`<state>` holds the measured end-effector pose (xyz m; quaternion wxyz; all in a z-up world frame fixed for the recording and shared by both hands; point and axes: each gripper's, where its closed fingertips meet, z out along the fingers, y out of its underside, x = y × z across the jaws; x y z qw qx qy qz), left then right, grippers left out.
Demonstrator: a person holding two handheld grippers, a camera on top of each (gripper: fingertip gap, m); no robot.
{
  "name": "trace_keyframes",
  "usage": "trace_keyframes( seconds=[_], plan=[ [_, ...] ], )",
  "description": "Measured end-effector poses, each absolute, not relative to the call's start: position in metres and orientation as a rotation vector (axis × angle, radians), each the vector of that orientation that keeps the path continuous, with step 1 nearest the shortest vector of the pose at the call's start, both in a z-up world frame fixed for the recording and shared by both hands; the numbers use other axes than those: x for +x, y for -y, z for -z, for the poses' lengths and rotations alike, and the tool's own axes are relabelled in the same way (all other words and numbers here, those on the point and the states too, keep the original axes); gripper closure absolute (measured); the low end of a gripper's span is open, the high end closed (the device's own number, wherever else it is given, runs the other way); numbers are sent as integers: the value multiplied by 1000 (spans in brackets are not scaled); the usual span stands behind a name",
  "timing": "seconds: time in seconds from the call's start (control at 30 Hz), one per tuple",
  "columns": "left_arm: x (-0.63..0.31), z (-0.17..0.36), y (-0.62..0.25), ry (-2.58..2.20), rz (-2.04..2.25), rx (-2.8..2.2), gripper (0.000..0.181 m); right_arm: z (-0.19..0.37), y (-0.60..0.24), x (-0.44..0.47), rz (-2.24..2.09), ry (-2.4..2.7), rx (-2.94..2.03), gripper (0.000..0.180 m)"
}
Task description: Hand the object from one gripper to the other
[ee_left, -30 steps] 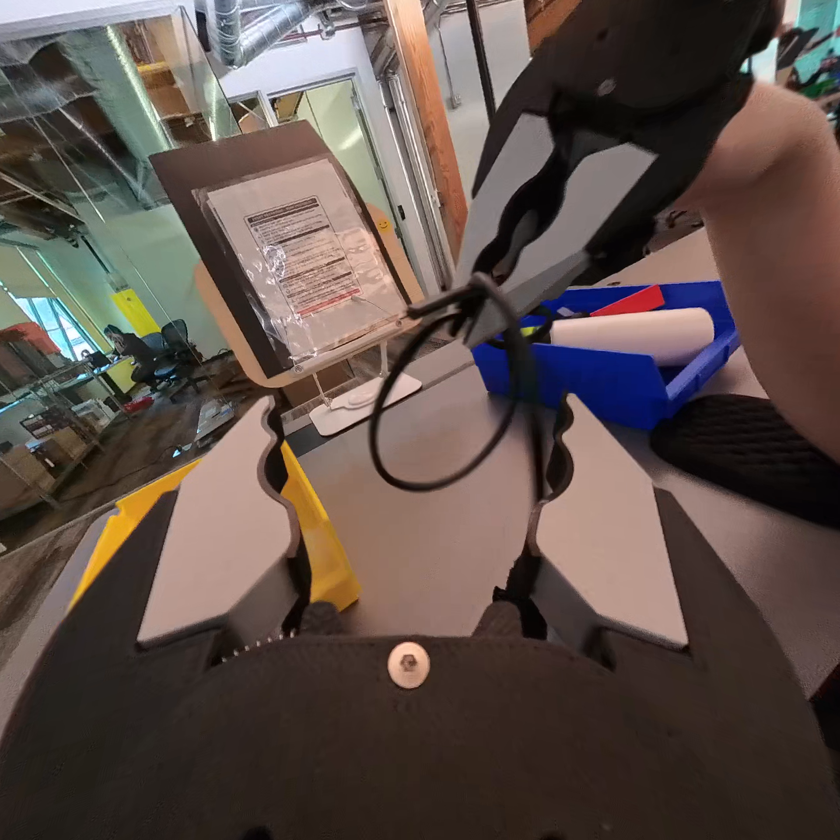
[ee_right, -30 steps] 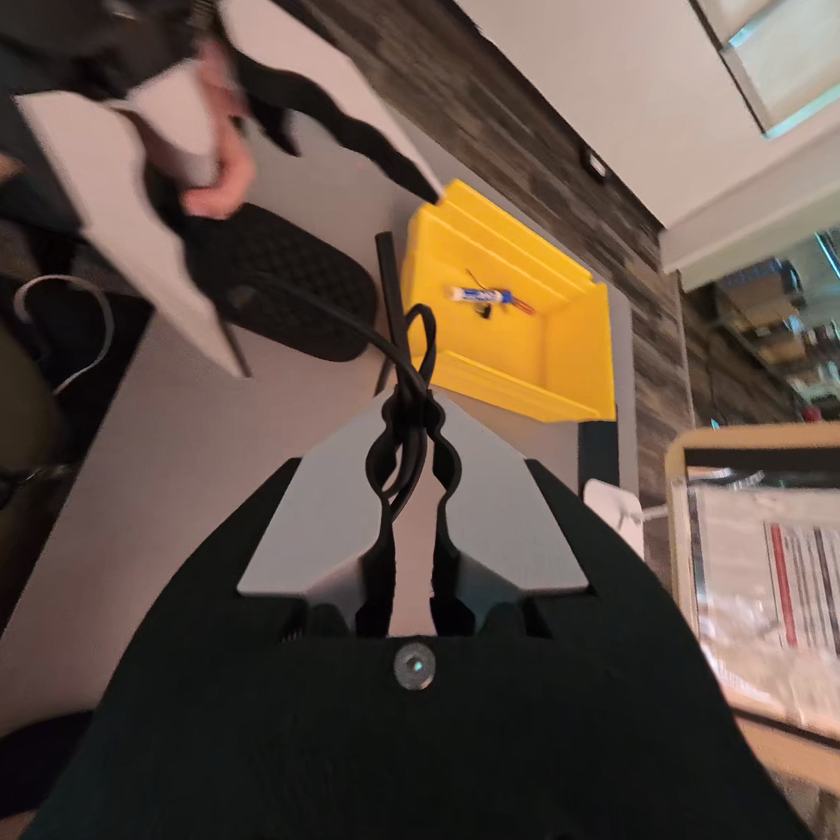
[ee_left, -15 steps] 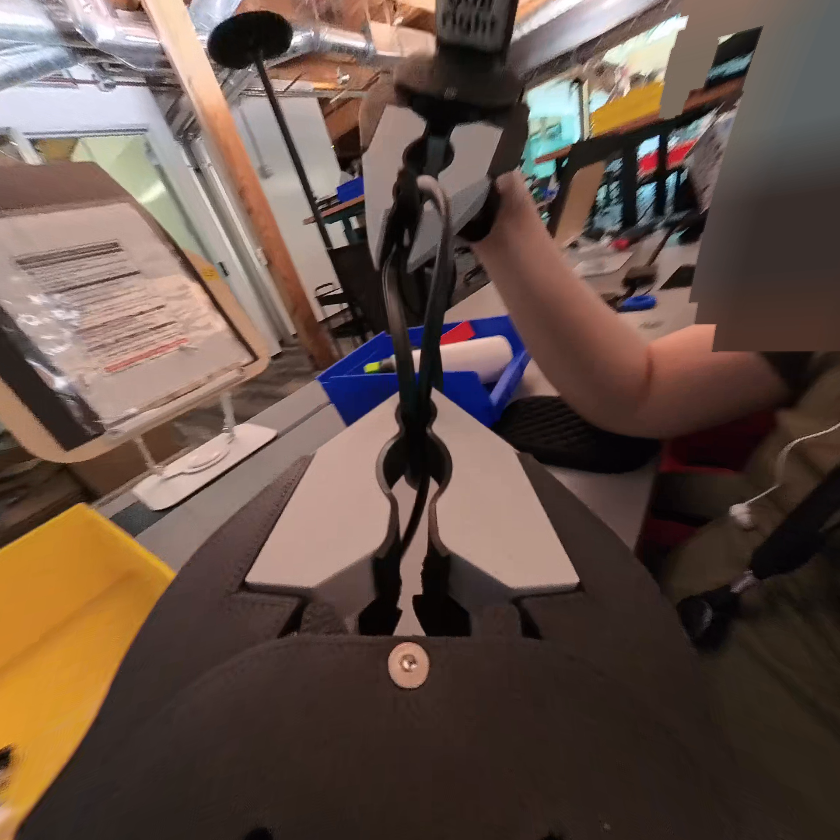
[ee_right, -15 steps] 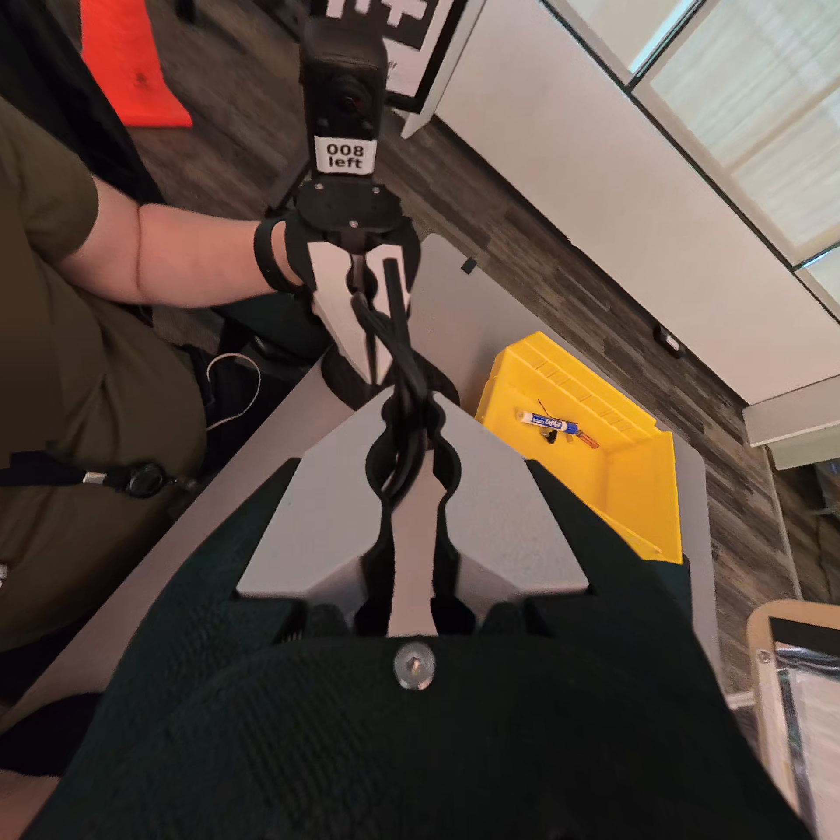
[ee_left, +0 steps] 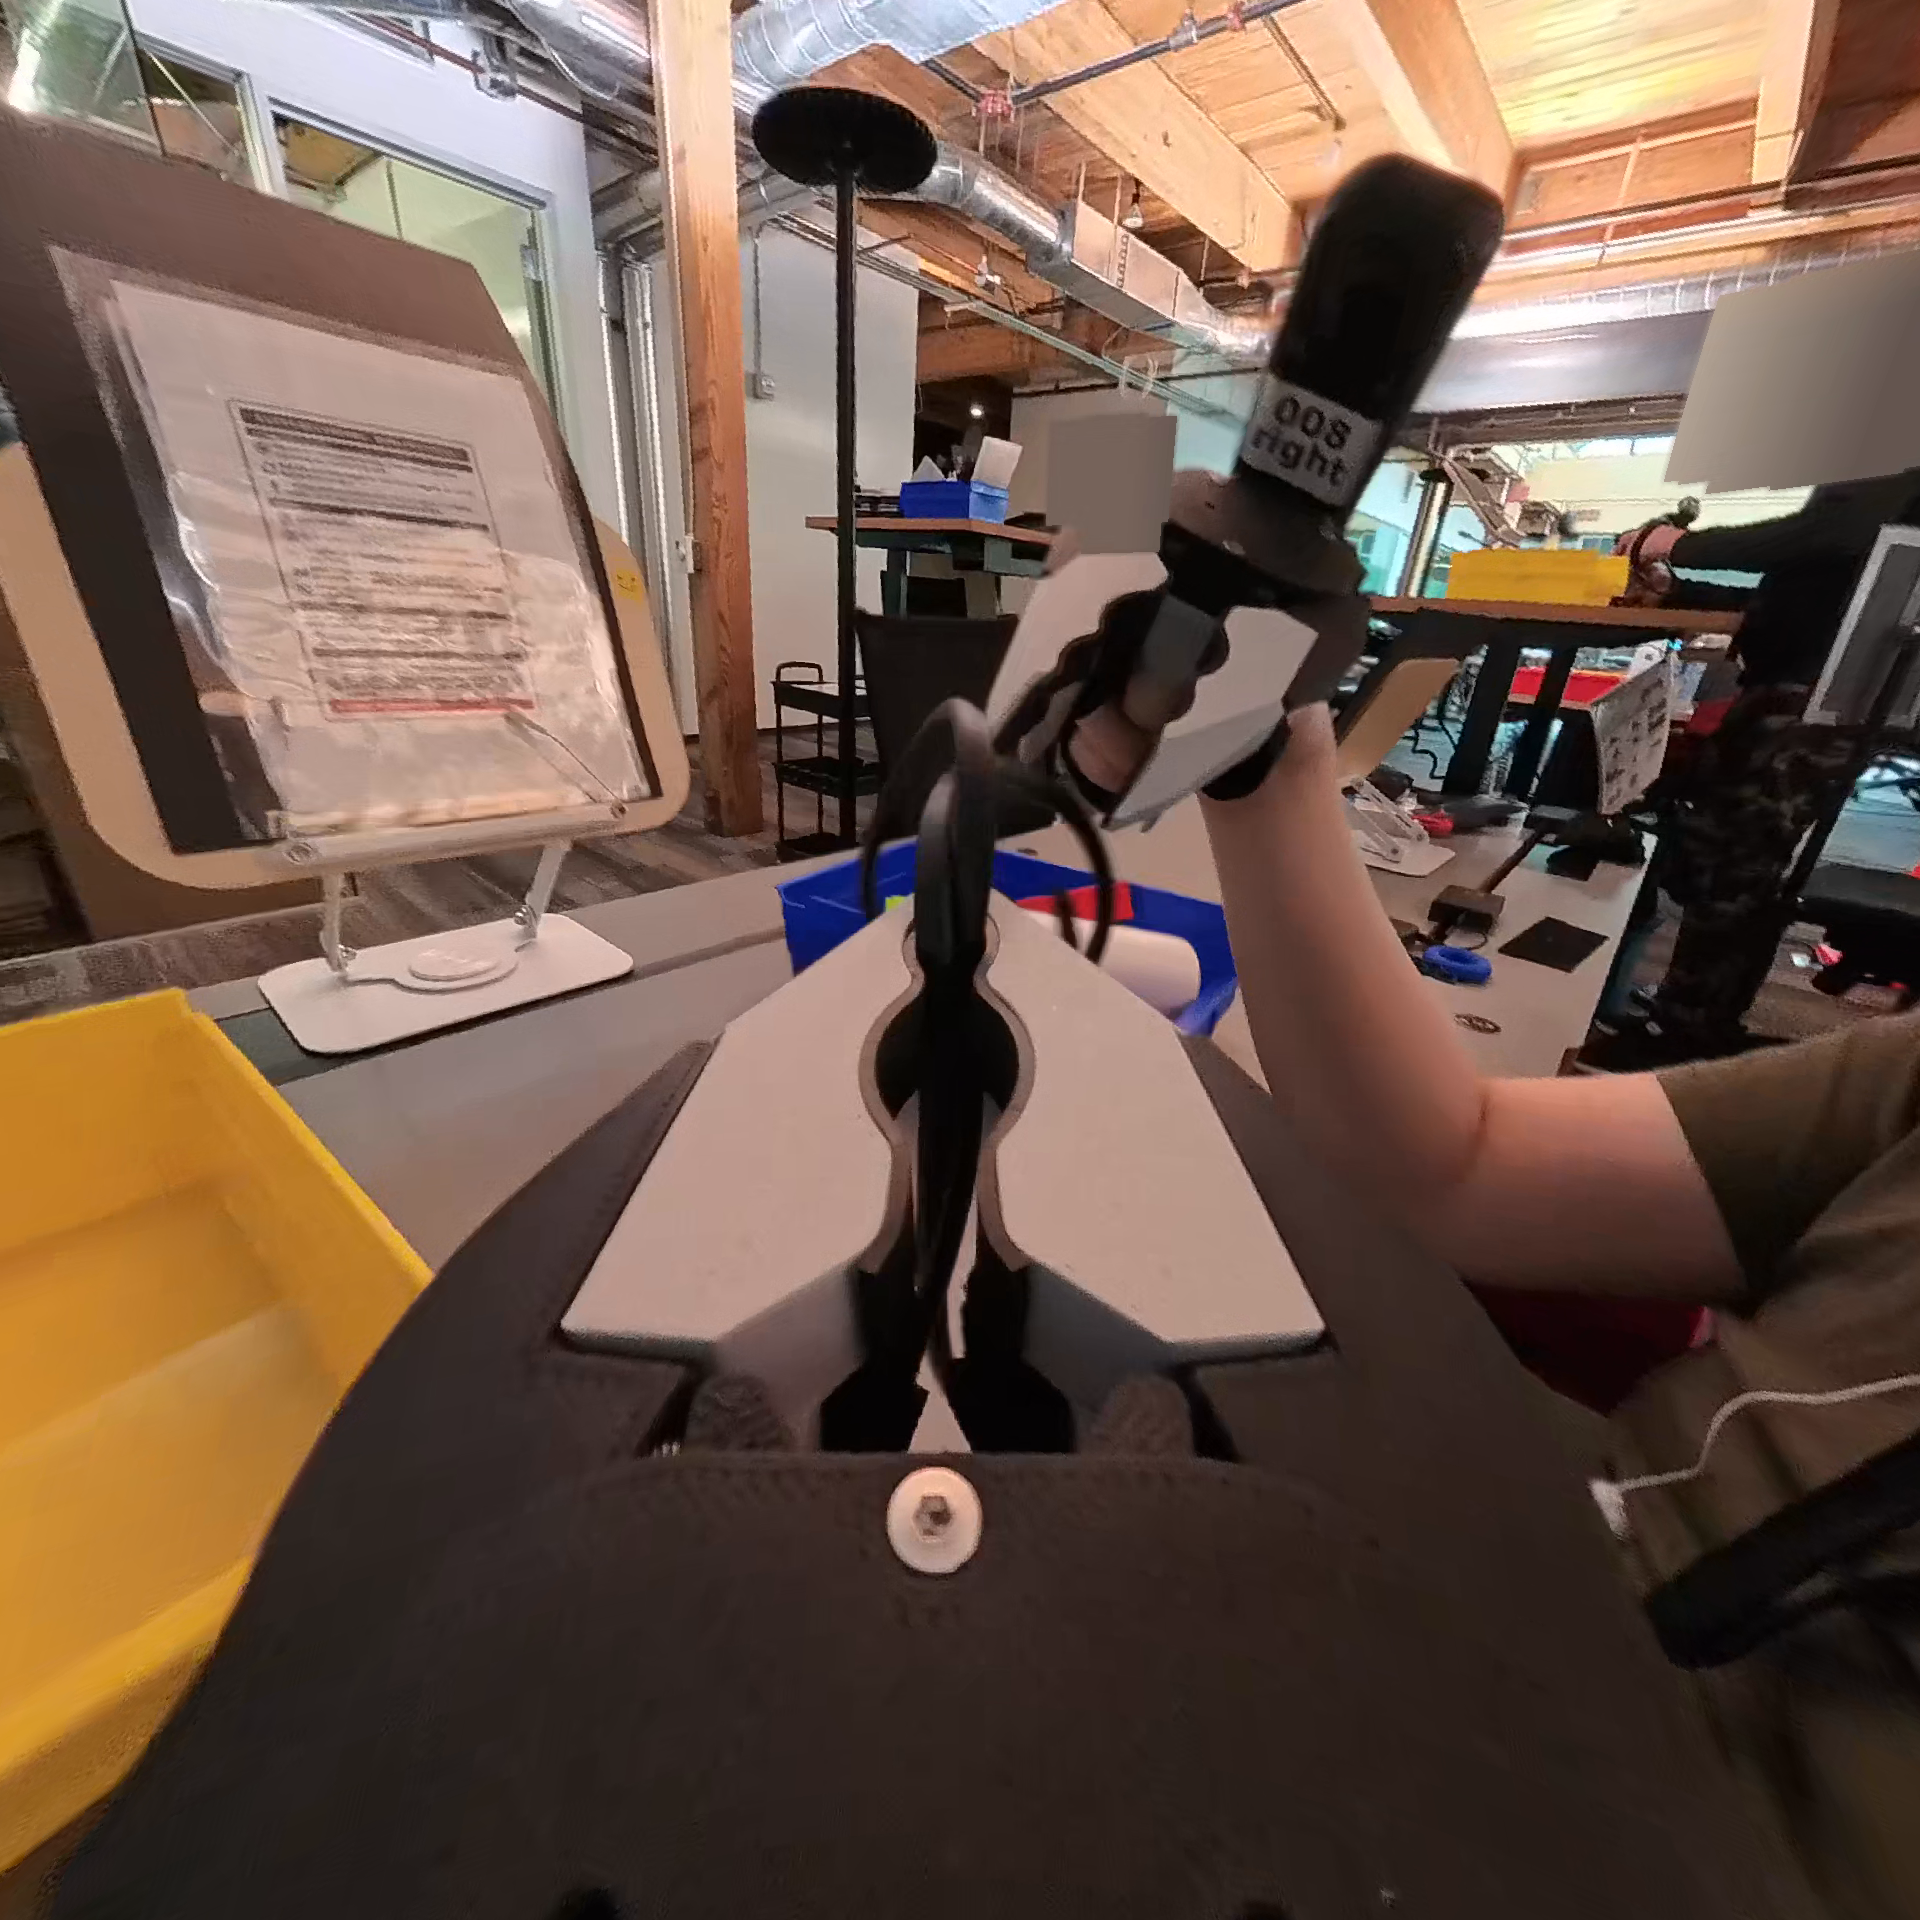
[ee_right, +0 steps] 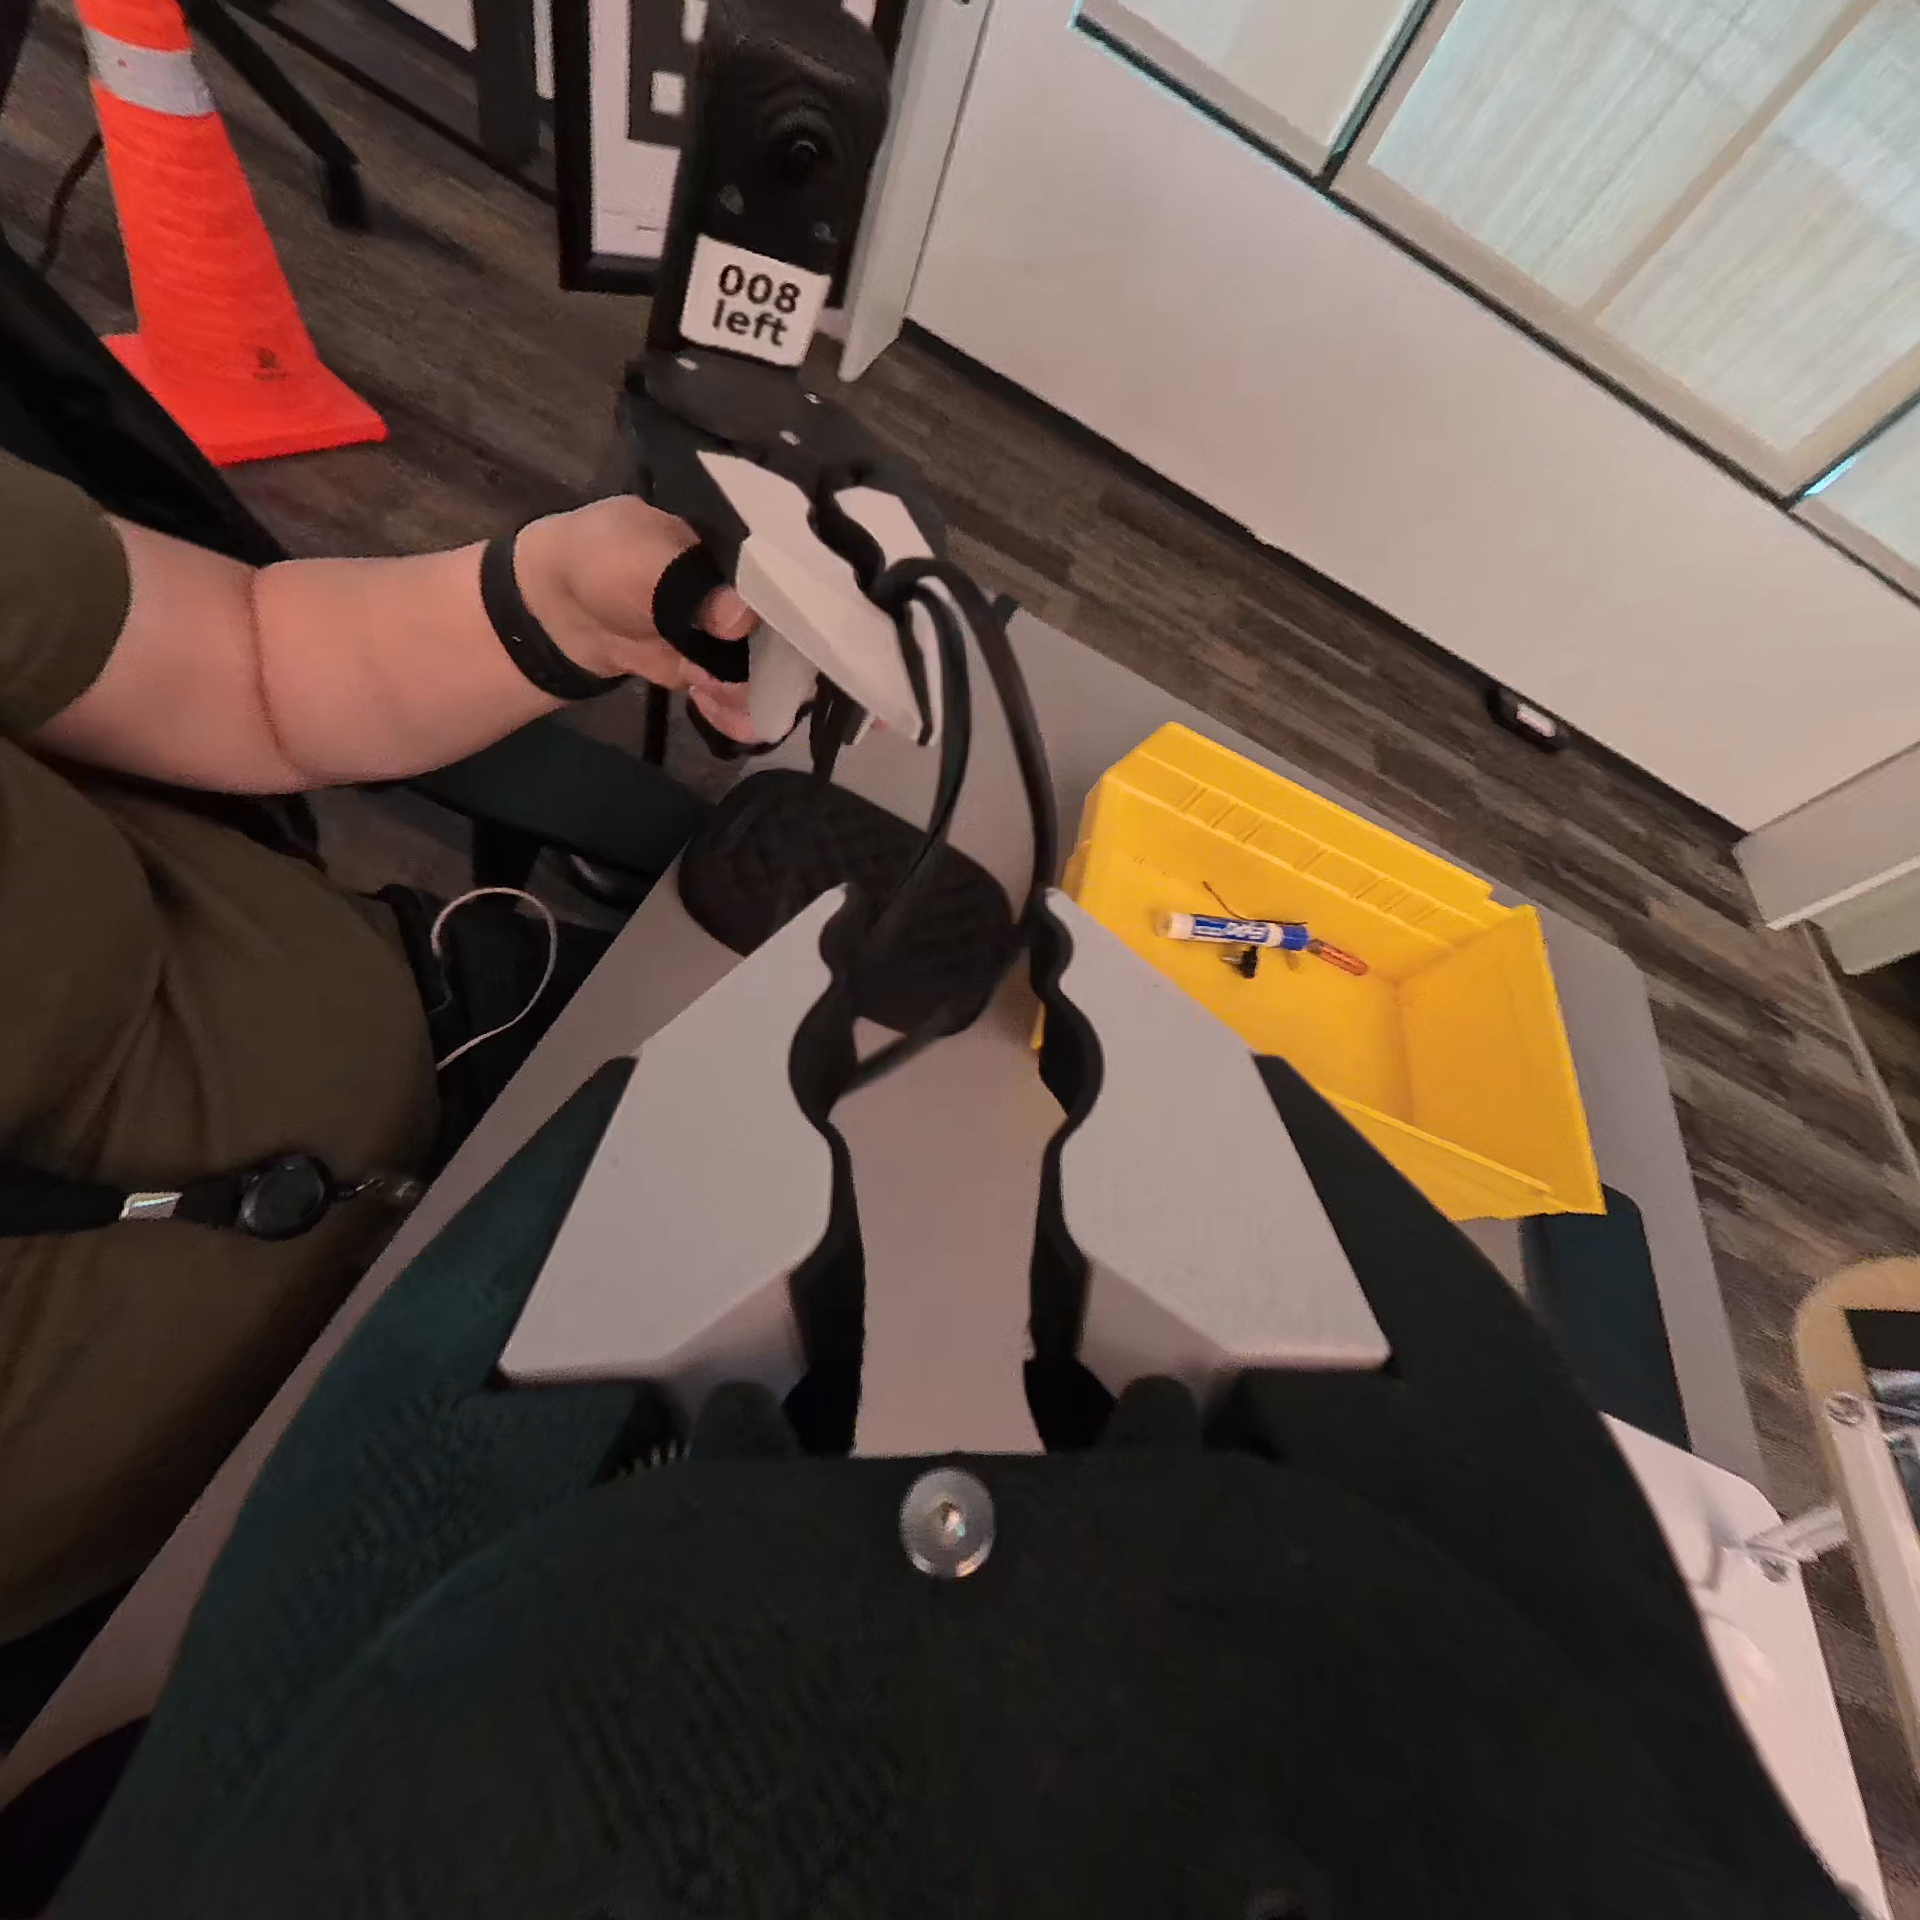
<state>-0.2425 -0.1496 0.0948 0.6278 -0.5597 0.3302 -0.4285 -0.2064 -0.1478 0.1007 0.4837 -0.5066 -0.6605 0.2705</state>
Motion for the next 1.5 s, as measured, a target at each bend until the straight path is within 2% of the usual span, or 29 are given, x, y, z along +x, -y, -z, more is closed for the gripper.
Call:
trace_keyframes(
  seconds=[0.37, 0.6, 0.77, 1.03, 1.3, 1.37, 1.43, 1.5],
  plan=[
    [-284, -179, 140, -702, 811, -1143, 181, -145, 133, -155, -603, 1384, -1134, 139],
    [-299, -224, 164, -710, 768, -1074, 181, -119, 159, -189, -622, 1582, -1097, 137],
    [-290, -229, 184, -741, 777, -1031, 181, -93, 189, -234, -732, 1746, -1034, 133],
    [-265, -217, 198, -825, 830, -1039, 181, -113, 182, -303, -954, 1451, -926, 129],
    [-272, -207, 197, -830, 812, -1067, 181, -82, 173, -296, -862, 1600, -858, 128],
    [-280, -206, 193, -799, 789, -1086, 181, -81, 165, -281, -832, 1628, -902, 119],
    [-288, -204, 185, -761, 715, -1110, 181, -91, 151, -269, -786, 1574, -991, 92],
    [-293, -200, 176, -730, 639, -1142, 181, -114, 138, -260, -656, 1459, -1020, 79]
  ],
)
